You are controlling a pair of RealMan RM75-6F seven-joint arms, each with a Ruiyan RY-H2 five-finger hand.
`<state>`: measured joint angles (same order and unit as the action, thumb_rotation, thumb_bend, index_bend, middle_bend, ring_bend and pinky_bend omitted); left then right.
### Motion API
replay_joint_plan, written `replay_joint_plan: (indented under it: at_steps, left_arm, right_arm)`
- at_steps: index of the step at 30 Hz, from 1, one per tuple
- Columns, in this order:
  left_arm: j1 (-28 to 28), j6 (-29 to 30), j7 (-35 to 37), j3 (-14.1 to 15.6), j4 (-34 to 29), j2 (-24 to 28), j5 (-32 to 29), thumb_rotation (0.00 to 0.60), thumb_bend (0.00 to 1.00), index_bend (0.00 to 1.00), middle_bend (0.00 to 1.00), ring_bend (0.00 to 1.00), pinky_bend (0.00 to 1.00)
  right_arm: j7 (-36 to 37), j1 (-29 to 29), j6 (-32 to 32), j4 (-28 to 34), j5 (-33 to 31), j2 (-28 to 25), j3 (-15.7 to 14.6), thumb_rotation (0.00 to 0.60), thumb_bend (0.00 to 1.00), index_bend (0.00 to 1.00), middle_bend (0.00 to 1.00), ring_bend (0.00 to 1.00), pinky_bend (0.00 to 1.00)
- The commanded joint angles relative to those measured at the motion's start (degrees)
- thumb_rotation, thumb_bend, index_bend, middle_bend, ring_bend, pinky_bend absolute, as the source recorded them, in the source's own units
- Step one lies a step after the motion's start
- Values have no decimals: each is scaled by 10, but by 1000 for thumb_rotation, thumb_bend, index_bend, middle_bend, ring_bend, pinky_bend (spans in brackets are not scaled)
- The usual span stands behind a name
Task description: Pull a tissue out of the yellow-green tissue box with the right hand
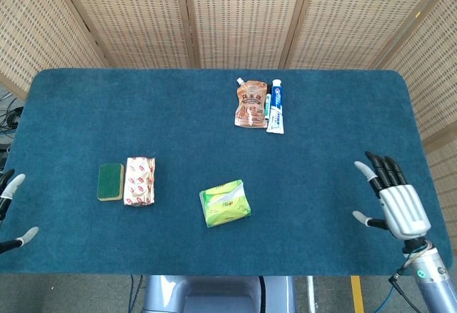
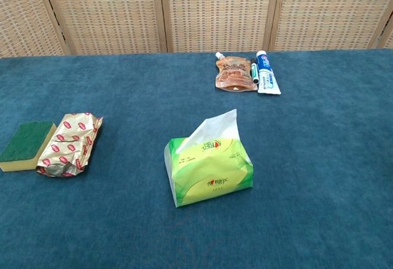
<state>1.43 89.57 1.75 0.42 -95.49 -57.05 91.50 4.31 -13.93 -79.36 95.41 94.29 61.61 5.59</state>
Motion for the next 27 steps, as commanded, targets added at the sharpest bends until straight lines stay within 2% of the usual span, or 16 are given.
replay_joint_plan:
  at_steps: [1,6,10,14,20,27]
  left_arm:
    - [3,-6,-6,-4,-5,0,-9,600,0,0,0,0,0]
    - [6,-16,-5,-10,-8,2,-27,600,0,0,0,0,0]
    - [9,-22,-3,-14,-10,4,-37,600,0,0,0,0,0]
    - [13,-32,-1,-15,-12,6,-44,600,0,0,0,0,0]
    - [16,-40,1,-16,-14,8,-49,600,0,0,0,0,0]
    - [17,-43,16,-19,-13,14,-55,600,0,0,0,0,0]
  right_arm:
    - [42,-79,85,21,37,-15,15,600,14,140,54,0,69]
    - [25,-162,200,33,10,3,40,600,55,150,83,9,156]
    - [-10,-208,269,37,-32,31,56,600,126,191,136,71,217]
    - [-65,-238,303,43,-80,69,71,600,163,217,194,136,239]
    - [-152,-274,340,46,-158,114,81,600,278,254,249,190,278]
    - [-249,-301,342,48,-241,162,75,600,334,277,288,230,309]
